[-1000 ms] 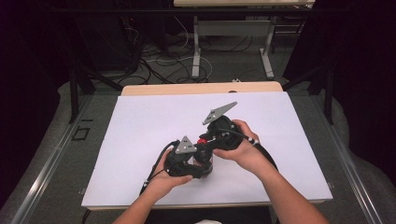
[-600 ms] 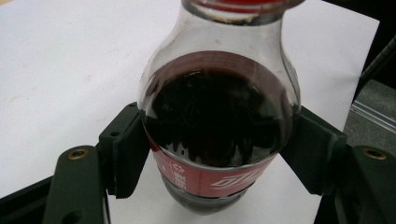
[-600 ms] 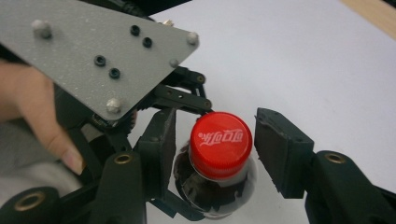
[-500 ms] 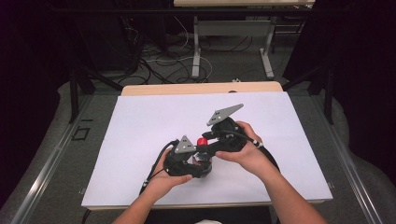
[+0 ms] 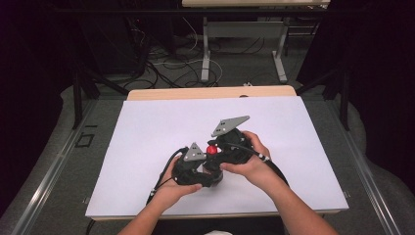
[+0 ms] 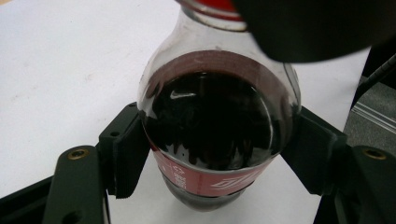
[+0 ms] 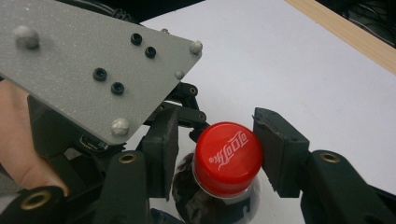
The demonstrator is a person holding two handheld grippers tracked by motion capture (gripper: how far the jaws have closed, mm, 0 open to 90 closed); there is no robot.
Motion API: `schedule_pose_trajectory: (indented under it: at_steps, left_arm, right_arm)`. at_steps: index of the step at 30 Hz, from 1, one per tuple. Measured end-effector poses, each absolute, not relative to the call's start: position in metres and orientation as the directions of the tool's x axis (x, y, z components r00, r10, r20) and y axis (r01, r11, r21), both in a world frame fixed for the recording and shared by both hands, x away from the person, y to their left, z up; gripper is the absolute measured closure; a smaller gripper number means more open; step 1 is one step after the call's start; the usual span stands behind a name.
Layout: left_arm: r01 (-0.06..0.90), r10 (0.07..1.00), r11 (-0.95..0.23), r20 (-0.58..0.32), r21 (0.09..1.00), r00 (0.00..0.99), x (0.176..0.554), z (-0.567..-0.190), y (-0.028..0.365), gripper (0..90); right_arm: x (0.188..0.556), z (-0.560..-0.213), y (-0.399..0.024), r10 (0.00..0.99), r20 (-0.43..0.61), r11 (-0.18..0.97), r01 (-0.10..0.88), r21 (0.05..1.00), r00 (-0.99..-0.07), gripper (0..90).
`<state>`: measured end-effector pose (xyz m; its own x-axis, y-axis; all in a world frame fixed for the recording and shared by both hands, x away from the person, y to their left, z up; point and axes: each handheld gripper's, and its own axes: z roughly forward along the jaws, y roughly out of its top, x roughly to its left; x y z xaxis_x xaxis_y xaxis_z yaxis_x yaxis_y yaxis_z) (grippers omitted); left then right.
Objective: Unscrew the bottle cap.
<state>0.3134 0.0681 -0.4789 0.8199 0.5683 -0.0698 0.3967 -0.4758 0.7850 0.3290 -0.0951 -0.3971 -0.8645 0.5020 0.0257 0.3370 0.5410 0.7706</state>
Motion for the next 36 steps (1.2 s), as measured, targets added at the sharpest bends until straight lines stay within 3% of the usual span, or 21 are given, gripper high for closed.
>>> schedule_pose_trajectory:
  at_steps: [3,6,13,14,17,26,36]
  left_arm:
    - [0.396,0.556,-0.496,-0.068,0.773,0.829,0.313,-0.478,0.069,30.0]
    - [0.399,0.558,-0.485,-0.076,0.778,0.826,0.312,-0.479,0.068,30.0]
    - [0.397,0.548,-0.493,-0.078,0.775,0.833,0.313,-0.477,0.068,30.0]
    - [0.393,0.552,-0.481,-0.078,0.784,0.830,0.313,-0.478,0.068,30.0]
    - [0.397,0.561,-0.474,-0.078,0.786,0.824,0.314,-0.478,0.069,30.0]
    - [0.407,0.577,-0.467,-0.079,0.785,0.813,0.314,-0.478,0.070,30.0]
    - [0.400,0.570,-0.475,-0.072,0.783,0.818,0.313,-0.478,0.068,30.0]
  right_arm:
    - [0.335,-0.398,-0.096,0.488,0.036,0.540,0.334,0.772,-0.872,60.6]
    - [0.342,-0.397,-0.100,0.454,0.071,0.550,0.342,0.762,-0.888,61.1]
    - [0.359,-0.395,-0.109,0.275,0.074,0.615,0.234,0.753,-0.959,61.1]
    - [0.358,-0.395,-0.109,0.295,0.078,0.602,0.249,0.759,-0.952,59.9]
    - [0.352,-0.394,-0.107,0.370,0.088,0.557,0.297,0.776,-0.925,45.4]
    - [0.327,-0.395,-0.104,0.546,0.056,0.483,0.369,0.795,-0.836,47.1]
    - [0.326,-0.401,-0.096,0.528,0.013,0.497,0.322,0.806,-0.849,49.7]
